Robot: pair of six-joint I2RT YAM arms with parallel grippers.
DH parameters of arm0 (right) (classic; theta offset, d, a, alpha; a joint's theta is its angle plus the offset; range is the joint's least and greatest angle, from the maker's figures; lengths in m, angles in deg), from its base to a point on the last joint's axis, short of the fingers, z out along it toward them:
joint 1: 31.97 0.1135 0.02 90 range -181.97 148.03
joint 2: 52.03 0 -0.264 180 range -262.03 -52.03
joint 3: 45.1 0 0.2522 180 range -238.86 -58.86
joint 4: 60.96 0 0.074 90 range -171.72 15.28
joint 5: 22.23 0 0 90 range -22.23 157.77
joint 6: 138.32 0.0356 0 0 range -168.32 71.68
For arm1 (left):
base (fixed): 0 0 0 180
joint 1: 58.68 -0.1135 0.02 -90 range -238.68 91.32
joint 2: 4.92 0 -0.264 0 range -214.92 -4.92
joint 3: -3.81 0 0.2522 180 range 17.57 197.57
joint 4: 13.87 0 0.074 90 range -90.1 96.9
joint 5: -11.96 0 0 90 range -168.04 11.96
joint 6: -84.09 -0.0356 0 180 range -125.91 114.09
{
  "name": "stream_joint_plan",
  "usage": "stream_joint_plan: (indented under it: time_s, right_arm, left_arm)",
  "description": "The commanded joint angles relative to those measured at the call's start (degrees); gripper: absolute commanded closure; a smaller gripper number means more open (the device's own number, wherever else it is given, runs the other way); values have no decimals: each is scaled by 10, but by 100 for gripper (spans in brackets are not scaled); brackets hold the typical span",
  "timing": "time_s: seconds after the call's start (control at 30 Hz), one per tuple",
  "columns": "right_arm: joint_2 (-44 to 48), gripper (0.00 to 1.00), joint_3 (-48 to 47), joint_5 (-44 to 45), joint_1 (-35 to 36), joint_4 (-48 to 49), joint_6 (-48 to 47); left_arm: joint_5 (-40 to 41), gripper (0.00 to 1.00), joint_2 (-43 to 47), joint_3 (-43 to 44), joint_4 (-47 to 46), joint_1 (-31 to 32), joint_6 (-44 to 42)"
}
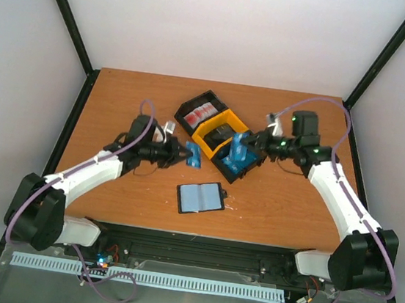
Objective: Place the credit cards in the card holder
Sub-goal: Insert the credit card into the card holder.
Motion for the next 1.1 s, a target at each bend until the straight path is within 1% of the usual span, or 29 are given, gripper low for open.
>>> stream_joint_plan:
  time_s: [0.0,0.13,0.27,0.37,0.53,0.67,0.83,0.93,1.07]
  right_arm:
    - [25,97,30,77,77,-134,-115]
    - [35,97,67,127,141,-161,-129]
    - [35,97,90,189,198,-165,-133]
    - [20,97,103,223,224,-159,-132]
    - [-8,97,121,252,257,-129,-131]
    - [-40,97,126,270,276,-108,-131]
    - [-71,97,126,300,281,-99,-135]
    - [-86,97,123,319,282,-95,-134]
    - [-109,97,110,352,282,-95,-127]
  left_arm:
    - [99,99,38,-78,-43,35,35]
    - [175,99,43,-125,-77,94,69]
    - [214,99,16,-161,-135,157,100]
    - [258,99,-10,-167,-144,195,112]
    - [295,99,-43,-193,-197,239,143]
    - [327,99,-56,-210,-210,248,152]
    - [355,99,-36,-220,-195,248,148]
    - [345,100,-33,-228,-202,248,146]
    - [317,99,-52,-239,-245,248,139]
